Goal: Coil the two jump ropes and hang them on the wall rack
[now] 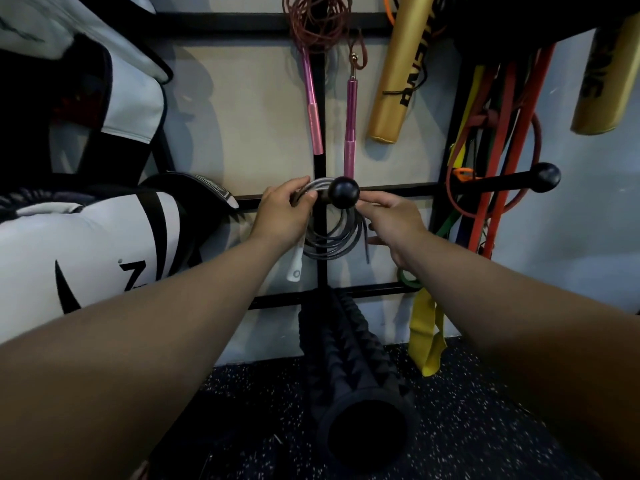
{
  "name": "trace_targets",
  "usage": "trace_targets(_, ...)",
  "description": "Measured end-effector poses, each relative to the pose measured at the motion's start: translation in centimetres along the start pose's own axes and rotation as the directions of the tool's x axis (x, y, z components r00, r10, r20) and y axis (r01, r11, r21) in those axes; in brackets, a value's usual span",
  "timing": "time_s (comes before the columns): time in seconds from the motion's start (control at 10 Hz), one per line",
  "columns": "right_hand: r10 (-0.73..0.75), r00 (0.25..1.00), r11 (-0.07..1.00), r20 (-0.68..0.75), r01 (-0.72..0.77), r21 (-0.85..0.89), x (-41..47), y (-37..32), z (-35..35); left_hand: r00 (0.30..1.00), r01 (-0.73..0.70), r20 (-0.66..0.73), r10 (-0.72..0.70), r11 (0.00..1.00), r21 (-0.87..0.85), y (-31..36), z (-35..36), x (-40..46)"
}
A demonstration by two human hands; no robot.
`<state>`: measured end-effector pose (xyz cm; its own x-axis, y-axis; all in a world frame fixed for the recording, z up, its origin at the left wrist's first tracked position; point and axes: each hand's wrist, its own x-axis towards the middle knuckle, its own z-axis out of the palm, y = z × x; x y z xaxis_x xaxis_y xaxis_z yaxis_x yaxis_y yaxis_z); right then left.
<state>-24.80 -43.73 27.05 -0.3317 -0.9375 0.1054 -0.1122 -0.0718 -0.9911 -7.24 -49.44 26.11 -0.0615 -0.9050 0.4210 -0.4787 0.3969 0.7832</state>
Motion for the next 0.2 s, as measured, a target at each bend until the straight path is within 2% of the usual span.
trace_targets(0.2, -0.055, 0.998, 0.998, -0.027, 0.054, -0.037, -1.6, -2.5, -1.2, 1.0, 0.017, -0.021, -0.019, 0.997, -0.081, 2.8, -1.4, -0.9)
